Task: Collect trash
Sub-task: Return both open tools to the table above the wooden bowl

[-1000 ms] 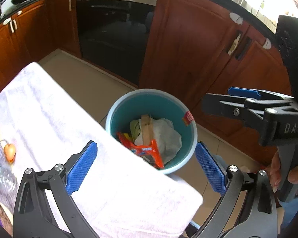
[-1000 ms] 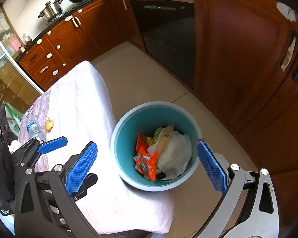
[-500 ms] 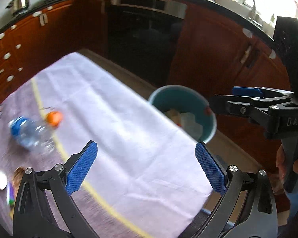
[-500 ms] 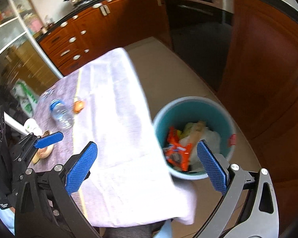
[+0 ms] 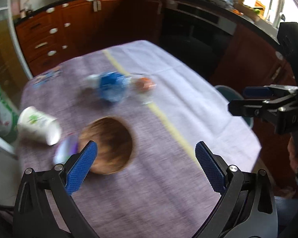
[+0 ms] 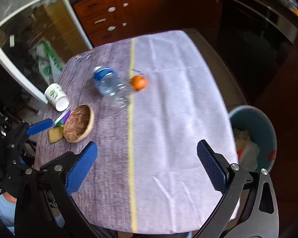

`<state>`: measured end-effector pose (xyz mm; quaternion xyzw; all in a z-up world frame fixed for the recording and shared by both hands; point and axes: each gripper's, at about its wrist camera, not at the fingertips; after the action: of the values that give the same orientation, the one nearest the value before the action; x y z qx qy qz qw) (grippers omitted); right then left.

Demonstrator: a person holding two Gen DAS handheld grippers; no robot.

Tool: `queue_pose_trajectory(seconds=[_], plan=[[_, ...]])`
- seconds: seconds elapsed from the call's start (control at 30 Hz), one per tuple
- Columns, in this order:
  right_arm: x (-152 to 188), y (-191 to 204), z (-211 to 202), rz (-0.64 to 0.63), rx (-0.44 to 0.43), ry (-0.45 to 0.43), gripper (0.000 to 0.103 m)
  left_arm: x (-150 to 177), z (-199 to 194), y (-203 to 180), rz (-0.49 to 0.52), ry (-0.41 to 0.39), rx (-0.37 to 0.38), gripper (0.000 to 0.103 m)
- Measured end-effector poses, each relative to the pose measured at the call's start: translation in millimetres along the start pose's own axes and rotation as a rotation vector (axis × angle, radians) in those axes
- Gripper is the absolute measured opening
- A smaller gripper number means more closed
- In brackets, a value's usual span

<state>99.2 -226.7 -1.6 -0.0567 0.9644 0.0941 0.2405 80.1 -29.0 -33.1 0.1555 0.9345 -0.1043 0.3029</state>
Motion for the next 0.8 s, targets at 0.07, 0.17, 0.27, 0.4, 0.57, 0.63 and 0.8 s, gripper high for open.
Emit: queue_pose_trajectory(seconds=[0.07,0.17,0.27,0.4,0.57,0.63,0.8], plan=[[-4.8,24.1,9.5,-0.042,0.000,0.014,0.096,10.6,-3.9,26.6,-0.018,-0.001,-0.043,0.099],[-10.1,52.0,22.9,-0.095,0.010,0.034,0.096,27.9,-4.0,64.5,-0.054,0.015,-0.093,0.099],[-15.2,81.2,41.3,-0.134,-0.008,0.063,0.093,46.1,0.2,99.0,-0.096,0.052,-0.117,0.099],[-19.9,108.8,69.2,-0.146,-0.032,0.110,0.088,66.4,6.0,132.6,-0.139,0.089,-0.109,0.099],[-20.0,122.7,97.7,-0.140,-0.063,0.161,0.076,78.2,17.1,150.5,-0.121,0.126,-0.057,0.099],[-17.3,123.1,107.7,-0.125,-0.070,0.181,0.071,81.2,19.8,149.5,-0.092,0.142,-0.034,0.099],[-9.7,120.5,125.2,-0.075,-0.117,0.224,0.064,78.8,31.5,144.3,-0.008,0.149,0.010,0.099]])
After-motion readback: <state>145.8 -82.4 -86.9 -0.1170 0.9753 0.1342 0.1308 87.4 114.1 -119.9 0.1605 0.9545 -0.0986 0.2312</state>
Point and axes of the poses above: each gripper's, at about its wrist camera, not at the fingertips, and z roughly the way its jaws point, y to its left, x to its underside, and after that the axes turned 2 degrees about x, right-handed
